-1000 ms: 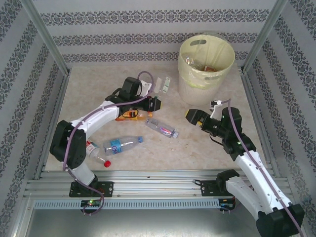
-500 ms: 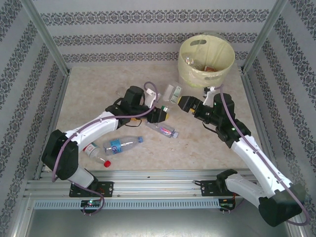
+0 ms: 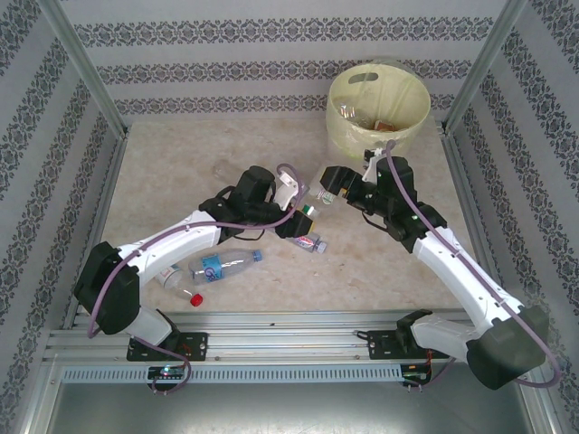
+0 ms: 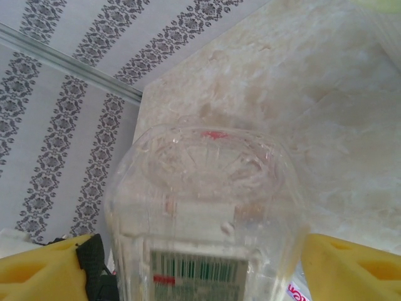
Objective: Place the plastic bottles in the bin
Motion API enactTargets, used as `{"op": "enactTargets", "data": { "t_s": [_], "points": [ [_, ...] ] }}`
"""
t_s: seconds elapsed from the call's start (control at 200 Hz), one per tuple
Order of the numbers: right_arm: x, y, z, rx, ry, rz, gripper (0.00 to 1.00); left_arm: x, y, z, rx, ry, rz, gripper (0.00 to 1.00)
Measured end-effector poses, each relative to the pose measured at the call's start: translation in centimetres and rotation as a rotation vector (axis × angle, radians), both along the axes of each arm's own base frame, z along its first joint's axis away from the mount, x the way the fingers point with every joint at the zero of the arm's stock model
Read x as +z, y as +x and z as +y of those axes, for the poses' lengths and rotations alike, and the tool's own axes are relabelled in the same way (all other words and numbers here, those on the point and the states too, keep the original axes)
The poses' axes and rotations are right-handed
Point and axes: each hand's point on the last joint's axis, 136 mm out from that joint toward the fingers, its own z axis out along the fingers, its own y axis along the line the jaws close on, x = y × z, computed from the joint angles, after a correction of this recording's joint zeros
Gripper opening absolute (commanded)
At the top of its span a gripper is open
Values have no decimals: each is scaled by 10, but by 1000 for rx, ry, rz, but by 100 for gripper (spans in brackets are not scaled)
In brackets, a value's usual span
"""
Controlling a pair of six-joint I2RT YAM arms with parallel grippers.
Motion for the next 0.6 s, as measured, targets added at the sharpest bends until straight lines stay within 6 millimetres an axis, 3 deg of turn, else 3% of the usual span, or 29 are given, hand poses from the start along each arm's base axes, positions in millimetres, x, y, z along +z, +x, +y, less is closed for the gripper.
{"op": "enactTargets", "data": {
  "t_s": [0.33,0.375,0.435,0.52,0.6],
  "points": [
    [1,1,1,-2,-3,-6,60,-2,-1,0,6,37,-43,45],
    [1,1,1,-2,-2,-5,58,-1,-1,1,8,39,-50,52],
    [1,1,1,-4,-3,-7,58,1,0,1,6,43,-67,75],
    [1,2,0,-9,-6,-7,57,6,0,3,12,37,-79,97],
    [1,2,-1,-15,-9,-10,57,16,-1,5,16,24,-105,100]
  ]
}}
